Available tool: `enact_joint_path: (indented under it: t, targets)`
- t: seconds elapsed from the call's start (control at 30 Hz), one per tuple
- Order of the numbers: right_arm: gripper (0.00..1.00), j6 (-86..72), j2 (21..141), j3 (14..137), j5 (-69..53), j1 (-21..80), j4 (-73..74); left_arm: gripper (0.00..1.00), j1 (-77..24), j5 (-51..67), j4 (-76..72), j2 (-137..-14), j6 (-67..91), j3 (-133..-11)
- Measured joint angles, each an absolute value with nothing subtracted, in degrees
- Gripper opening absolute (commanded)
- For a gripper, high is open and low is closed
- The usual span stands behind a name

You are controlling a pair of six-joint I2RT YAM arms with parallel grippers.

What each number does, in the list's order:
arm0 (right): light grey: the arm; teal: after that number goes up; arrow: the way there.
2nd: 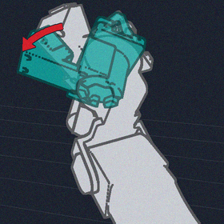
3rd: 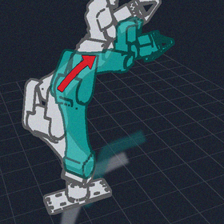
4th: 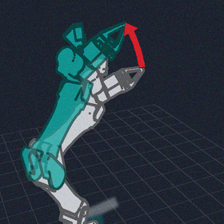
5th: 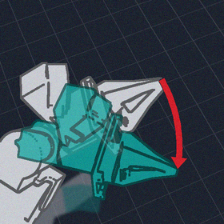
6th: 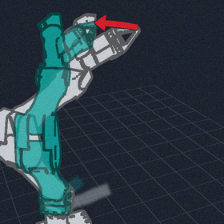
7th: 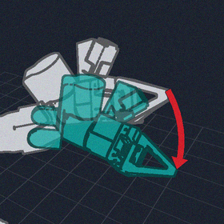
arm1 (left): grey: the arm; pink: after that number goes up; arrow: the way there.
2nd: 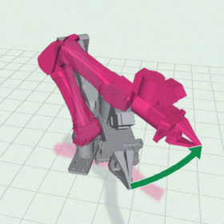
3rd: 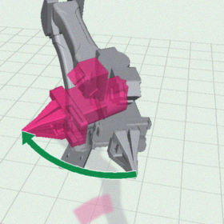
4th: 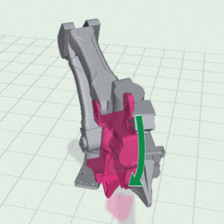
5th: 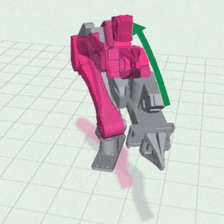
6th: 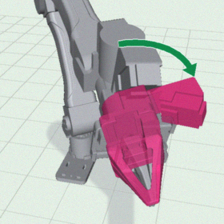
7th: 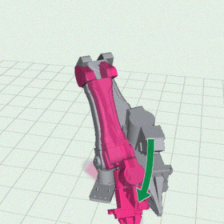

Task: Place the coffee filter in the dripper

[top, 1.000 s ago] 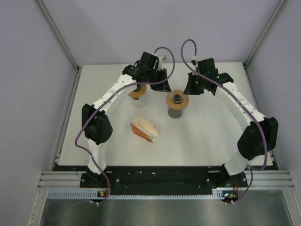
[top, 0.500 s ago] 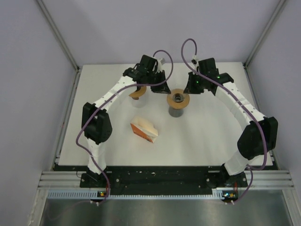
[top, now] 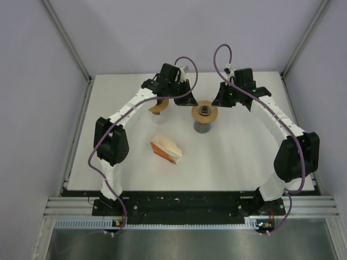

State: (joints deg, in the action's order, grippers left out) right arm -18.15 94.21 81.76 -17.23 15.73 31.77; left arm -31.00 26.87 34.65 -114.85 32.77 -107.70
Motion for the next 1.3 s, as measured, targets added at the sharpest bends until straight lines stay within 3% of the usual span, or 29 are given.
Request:
enact_joint_path:
  t: [0.43, 0.5, 0.63, 0.73, 1.17, 1.3]
  targets:
    - [0.00, -18.7, 96.0, 81.5, -19.6, 15.5, 28.7, 0.00, -29.1, 29.4, 31.1, -114.8, 36.2, -104.8]
    - [0.00, -18.8, 96.0, 81.8, -19.9, 15.4, 28.9, 0.06, -29.1, 29.3, 31.3, -114.8, 36.0, -104.9]
    - [0.16, -19.1, 96.9, 83.9, -20.8, 15.5, 30.4, 0.23, -29.2, 28.1, 33.4, -114.8, 34.6, -106.5]
    - [0.25, -19.3, 98.6, 85.7, -21.3, 15.6, 32.6, 0.29, -29.3, 27.8, 36.1, -114.9, 32.5, -108.0]
    - [0.47, -18.9, 101.5, 97.0, -20.4, 15.9, 43.2, 0.47, -28.9, 27.6, 41.4, -114.9, 28.3, -114.3]
    - [0.53, -17.8, 101.5, 101.0, -17.7, 16.0, 45.7, 0.48, -28.6, 27.7, 42.8, -114.9, 26.4, -115.1]
